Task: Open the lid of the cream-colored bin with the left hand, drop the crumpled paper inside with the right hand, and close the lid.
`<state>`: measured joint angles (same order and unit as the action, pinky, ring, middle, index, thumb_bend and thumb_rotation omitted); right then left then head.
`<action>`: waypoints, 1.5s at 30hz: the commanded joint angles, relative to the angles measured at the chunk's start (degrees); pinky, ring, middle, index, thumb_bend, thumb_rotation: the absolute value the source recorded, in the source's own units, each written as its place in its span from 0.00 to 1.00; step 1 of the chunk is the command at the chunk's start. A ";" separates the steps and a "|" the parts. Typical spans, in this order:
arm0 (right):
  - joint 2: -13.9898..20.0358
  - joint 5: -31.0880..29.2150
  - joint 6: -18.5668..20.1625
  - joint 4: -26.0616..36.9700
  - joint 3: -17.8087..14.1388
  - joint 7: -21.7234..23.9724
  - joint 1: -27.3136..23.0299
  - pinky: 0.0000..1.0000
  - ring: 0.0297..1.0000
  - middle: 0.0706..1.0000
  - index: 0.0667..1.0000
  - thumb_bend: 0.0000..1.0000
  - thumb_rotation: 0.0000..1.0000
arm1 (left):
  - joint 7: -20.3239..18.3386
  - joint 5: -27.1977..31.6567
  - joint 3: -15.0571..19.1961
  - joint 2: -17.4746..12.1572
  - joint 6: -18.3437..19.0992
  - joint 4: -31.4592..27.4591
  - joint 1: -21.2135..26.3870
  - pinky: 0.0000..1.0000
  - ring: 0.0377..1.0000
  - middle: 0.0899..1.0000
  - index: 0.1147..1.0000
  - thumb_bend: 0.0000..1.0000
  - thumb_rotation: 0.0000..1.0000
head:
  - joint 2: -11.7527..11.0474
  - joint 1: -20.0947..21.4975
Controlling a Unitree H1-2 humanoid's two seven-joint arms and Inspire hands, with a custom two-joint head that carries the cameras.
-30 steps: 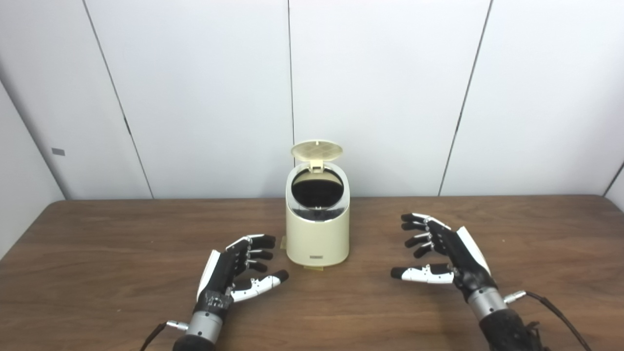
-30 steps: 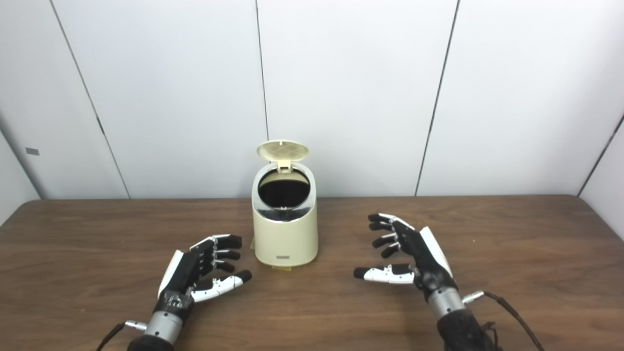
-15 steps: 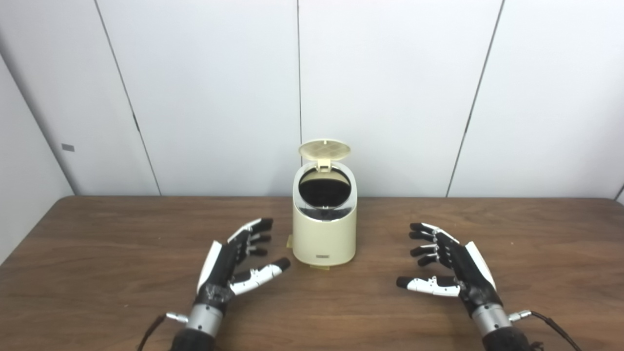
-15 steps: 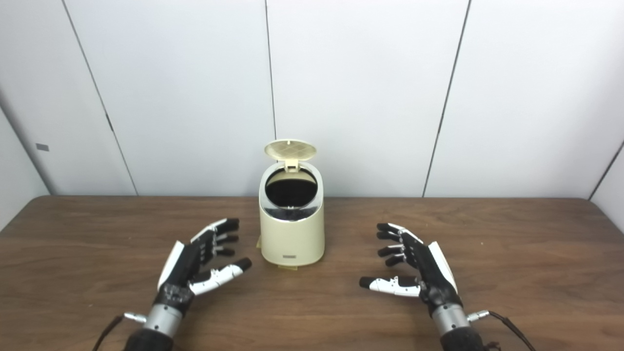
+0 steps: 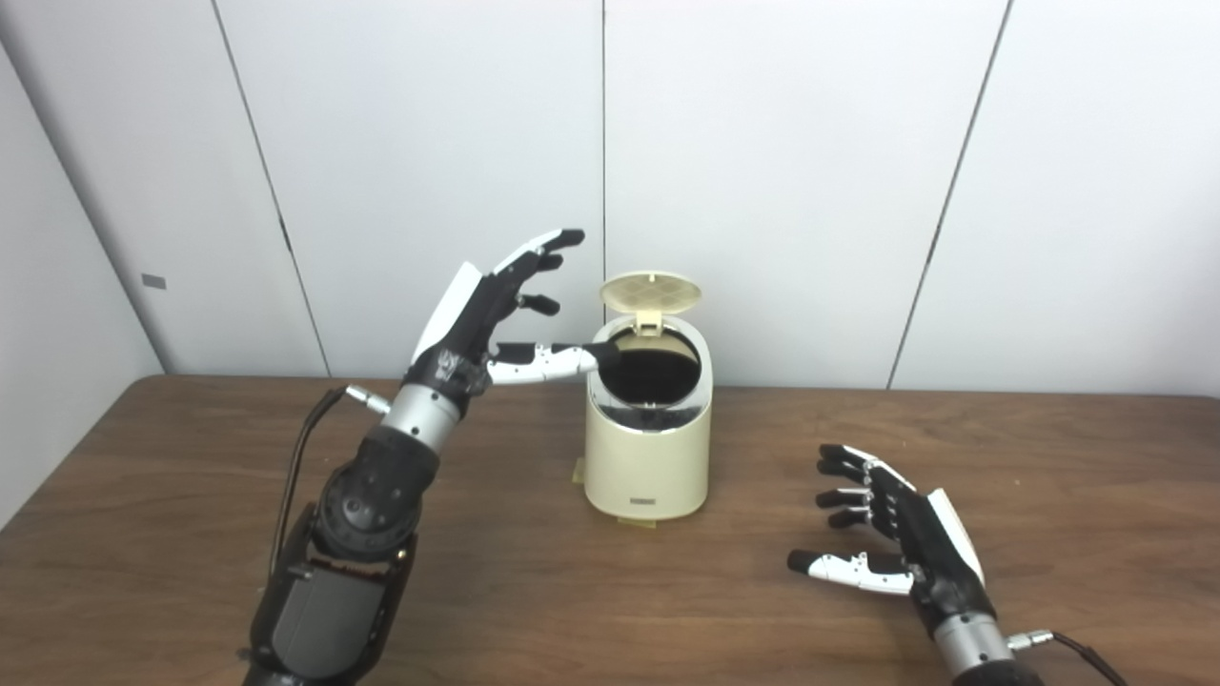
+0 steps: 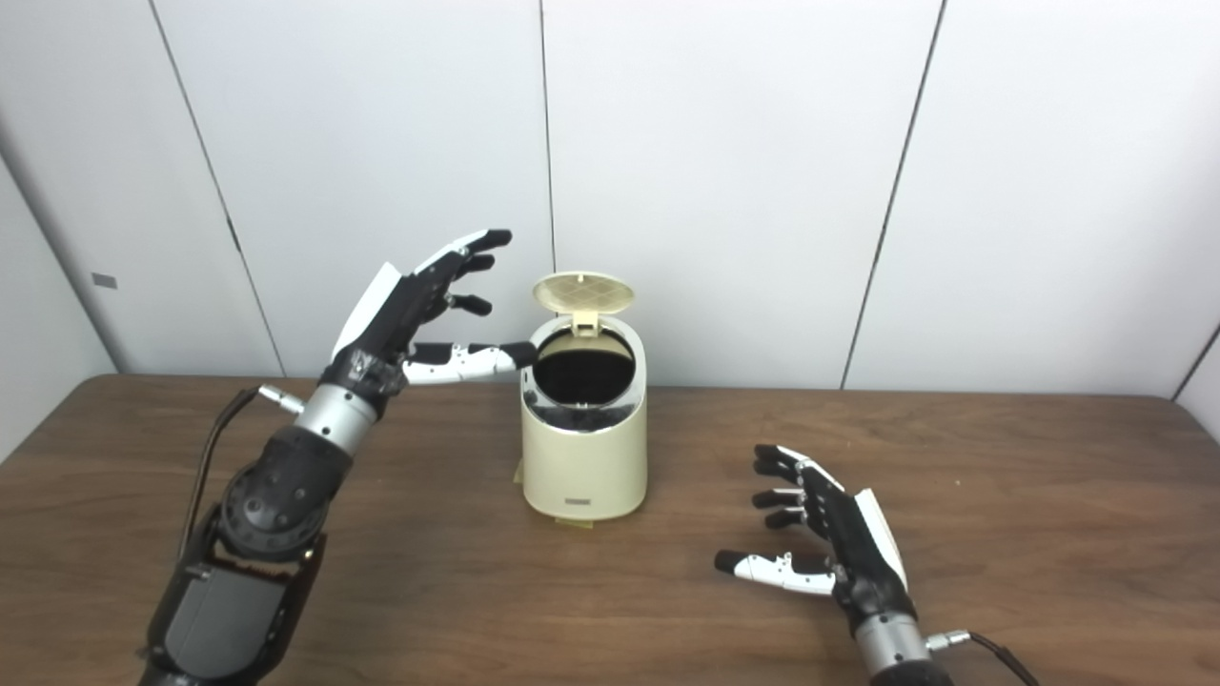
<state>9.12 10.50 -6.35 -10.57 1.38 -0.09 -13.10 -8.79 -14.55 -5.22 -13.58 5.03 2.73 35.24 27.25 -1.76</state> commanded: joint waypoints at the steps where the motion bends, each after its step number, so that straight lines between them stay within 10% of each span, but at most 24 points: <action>1: 0.17 0.39 -2.51 0.90 0.00 -0.80 -1.42 0.57 0.65 0.77 0.79 0.82 0.13 | 0.15 -1.10 -0.37 -1.17 -1.52 -0.06 4.40 0.72 0.92 0.95 0.92 0.95 0.34 | -0.03 0.04; 10: -0.20 0.95 -2.26 1.70 0.18 -0.82 -1.45 0.55 0.62 0.76 0.78 0.82 0.11 | -5.22 -6.50 -6.80 -4.70 -2.29 2.75 9.27 0.88 0.97 0.93 0.87 0.97 0.42 | 0.11 0.53; 17: 0.07 0.14 -2.72 1.74 0.01 -0.14 -1.81 0.56 0.63 0.77 0.78 0.83 0.13 | -8.46 -9.89 -10.34 -6.44 -3.78 4.07 10.24 0.81 0.94 0.89 0.83 0.99 0.46 | 0.16 1.03; 22: 0.20 -0.48 -2.67 1.82 -0.11 0.08 -1.83 0.54 0.61 0.76 0.78 0.84 0.16 | -9.93 -14.15 -12.77 -7.98 -4.72 4.11 10.48 0.97 1.00 0.89 0.84 1.00 0.46 | 0.28 1.27; 45: -0.34 0.48 -0.77 3.13 0.61 -0.22 -1.59 0.53 0.60 0.77 0.79 0.82 0.15 | -14.68 -28.81 -16.90 -13.06 -8.74 -5.98 7.96 1.00 1.00 0.86 0.82 0.99 0.40 | 1.34 1.70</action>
<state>8.77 10.75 -6.50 -9.69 2.11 0.06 -13.10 -23.42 -42.51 -22.48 -25.63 -3.21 -1.04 41.42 28.56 0.00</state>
